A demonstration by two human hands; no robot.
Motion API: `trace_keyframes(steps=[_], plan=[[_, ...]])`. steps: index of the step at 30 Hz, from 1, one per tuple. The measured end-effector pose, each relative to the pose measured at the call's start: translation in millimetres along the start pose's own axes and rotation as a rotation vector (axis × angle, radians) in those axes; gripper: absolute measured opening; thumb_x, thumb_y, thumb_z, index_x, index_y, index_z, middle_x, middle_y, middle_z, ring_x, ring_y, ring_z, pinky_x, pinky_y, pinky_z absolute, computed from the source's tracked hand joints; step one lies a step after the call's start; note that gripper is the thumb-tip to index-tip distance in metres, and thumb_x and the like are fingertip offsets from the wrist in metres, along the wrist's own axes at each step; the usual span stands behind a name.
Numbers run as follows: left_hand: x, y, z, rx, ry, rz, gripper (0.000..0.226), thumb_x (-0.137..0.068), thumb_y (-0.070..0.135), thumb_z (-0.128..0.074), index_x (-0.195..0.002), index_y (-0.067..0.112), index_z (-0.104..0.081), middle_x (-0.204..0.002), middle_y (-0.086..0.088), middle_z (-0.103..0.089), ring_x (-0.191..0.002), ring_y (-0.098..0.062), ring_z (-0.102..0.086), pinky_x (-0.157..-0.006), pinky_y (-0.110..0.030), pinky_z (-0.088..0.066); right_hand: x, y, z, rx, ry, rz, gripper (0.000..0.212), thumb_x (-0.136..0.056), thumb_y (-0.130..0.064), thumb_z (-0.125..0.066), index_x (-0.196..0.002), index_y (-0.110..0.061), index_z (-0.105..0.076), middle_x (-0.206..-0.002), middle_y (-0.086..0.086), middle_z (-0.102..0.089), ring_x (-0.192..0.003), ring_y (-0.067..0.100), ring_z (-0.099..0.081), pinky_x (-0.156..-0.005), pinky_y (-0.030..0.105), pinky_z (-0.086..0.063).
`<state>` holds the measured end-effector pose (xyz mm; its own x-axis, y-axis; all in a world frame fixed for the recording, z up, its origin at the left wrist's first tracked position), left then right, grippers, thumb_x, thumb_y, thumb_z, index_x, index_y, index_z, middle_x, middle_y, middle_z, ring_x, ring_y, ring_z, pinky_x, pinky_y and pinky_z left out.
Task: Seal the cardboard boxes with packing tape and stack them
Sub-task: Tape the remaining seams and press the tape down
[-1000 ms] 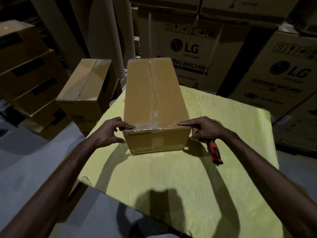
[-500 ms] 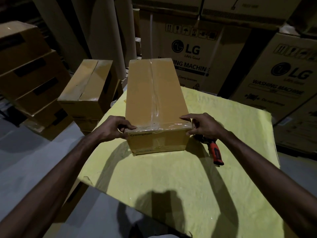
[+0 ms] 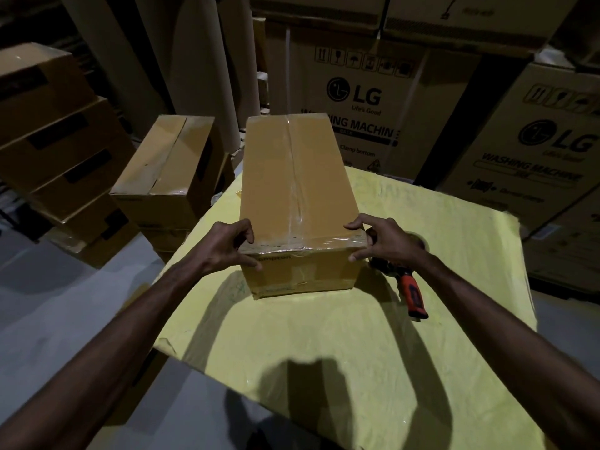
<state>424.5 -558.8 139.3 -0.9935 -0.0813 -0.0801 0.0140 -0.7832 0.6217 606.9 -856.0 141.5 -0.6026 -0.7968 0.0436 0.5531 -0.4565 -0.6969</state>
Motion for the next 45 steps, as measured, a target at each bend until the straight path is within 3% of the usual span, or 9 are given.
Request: trace_keyframes(steps=[4,8,10,13,19,23,31,36,45], plan=[[8,2,3,0.132,0.251,0.106,0.046,-0.072,0.043,-0.092,-0.097,0.02,-0.062,-0.061,0.0,-0.052,-0.053,-0.006,-0.045,-0.052,-0.013,-0.037,7,-6,-3,0.098,0.066,-0.046,0.077,-0.068,-0.065,-0.085,-0.133,-0.039,-0.053,-0.099,-0.01,-0.072,-0.078,0.003,-0.068,-0.065,0.026,-0.058],[14,-9,0,0.372,0.656,0.381,0.046,-0.09,0.058,-0.072,-0.111,0.018,-0.062,-0.085,-0.007,-0.065,-0.069,-0.004,-0.065,-0.061,-0.029,-0.058,11,-7,11,0.053,0.608,-0.138,0.069,-0.084,-0.083,-0.056,-0.135,-0.036,-0.051,-0.066,-0.004,-0.058,-0.059,0.015,-0.056,-0.054,0.031,-0.045],[2,-28,-14,0.494,0.567,0.592,0.074,-0.08,0.073,-0.072,-0.132,0.024,-0.054,-0.118,-0.003,-0.064,-0.098,-0.016,-0.067,-0.079,-0.043,-0.061,0,2,10,-0.073,0.693,-0.354,0.078,-0.083,-0.077,-0.063,-0.144,-0.034,-0.041,-0.092,-0.001,-0.065,-0.082,0.018,-0.063,-0.07,0.036,-0.053],[-24,-38,-37,0.896,0.279,0.757,0.09,-0.078,0.07,-0.077,-0.146,0.021,-0.045,-0.131,-0.003,-0.064,-0.111,-0.026,-0.067,-0.094,-0.046,-0.058,-32,13,-15,-0.432,0.403,-0.603,0.099,-0.079,-0.073,-0.071,-0.157,-0.031,-0.027,-0.14,0.004,-0.055,-0.123,0.029,-0.058,-0.096,0.043,-0.052],[-55,-39,-41,1.084,0.136,0.637,0.067,-0.088,0.057,-0.075,-0.142,0.024,-0.056,-0.125,-0.01,-0.073,-0.108,-0.03,-0.074,-0.089,-0.048,-0.062,-68,3,-26,-0.668,0.175,-0.542,0.079,-0.077,-0.038,-0.09,-0.138,-0.018,-0.044,-0.122,0.005,-0.066,-0.099,0.02,-0.068,-0.068,0.029,-0.058],[-52,-42,-40,1.085,0.198,0.627,0.074,-0.082,0.046,-0.086,-0.145,0.028,-0.051,-0.127,-0.011,-0.071,-0.109,-0.032,-0.073,-0.088,-0.053,-0.062,-60,-1,-34,-0.805,0.097,-0.528,0.076,-0.079,-0.033,-0.088,-0.143,-0.017,-0.05,-0.123,0.01,-0.071,-0.104,0.029,-0.072,-0.078,0.04,-0.063],[5,-14,-25,1.071,0.297,0.636,0.083,-0.073,0.032,-0.094,-0.143,0.031,-0.05,-0.124,-0.005,-0.07,-0.108,-0.029,-0.072,-0.085,-0.049,-0.063,-11,-46,-30,-0.775,0.235,-0.438,0.081,-0.075,-0.021,-0.092,-0.142,-0.032,-0.048,-0.119,-0.004,-0.069,-0.103,0.014,-0.069,-0.067,0.022,-0.059],[33,34,-1,0.983,0.365,0.456,0.083,-0.074,0.034,-0.093,-0.144,0.042,-0.05,-0.123,0.009,-0.071,-0.108,-0.016,-0.073,-0.085,-0.042,-0.063,37,-76,-12,-0.777,0.341,-0.332,0.098,-0.068,-0.024,-0.095,-0.151,-0.035,-0.043,-0.132,-0.006,-0.066,-0.121,0.015,-0.064,-0.098,0.034,-0.057],[24,151,3,0.835,0.32,0.239,0.091,-0.069,0.042,-0.095,-0.145,0.05,-0.045,-0.121,0.023,-0.069,-0.106,-0.002,-0.069,-0.093,-0.04,-0.06,142,-84,59,-0.806,0.537,-0.288,0.088,-0.076,-0.014,-0.088,-0.151,-0.028,-0.044,-0.133,0.001,-0.065,-0.118,0.017,-0.067,-0.091,0.032,-0.059]])
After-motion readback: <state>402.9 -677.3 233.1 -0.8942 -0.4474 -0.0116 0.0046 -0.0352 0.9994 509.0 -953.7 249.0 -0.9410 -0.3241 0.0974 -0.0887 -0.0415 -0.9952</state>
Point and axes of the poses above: each hand's wrist, its own x-axis away from the middle knuckle, its own z-axis out of the back of the hand, y = z × x, the point moved 7 cm from there along -x, towards the middle knuckle
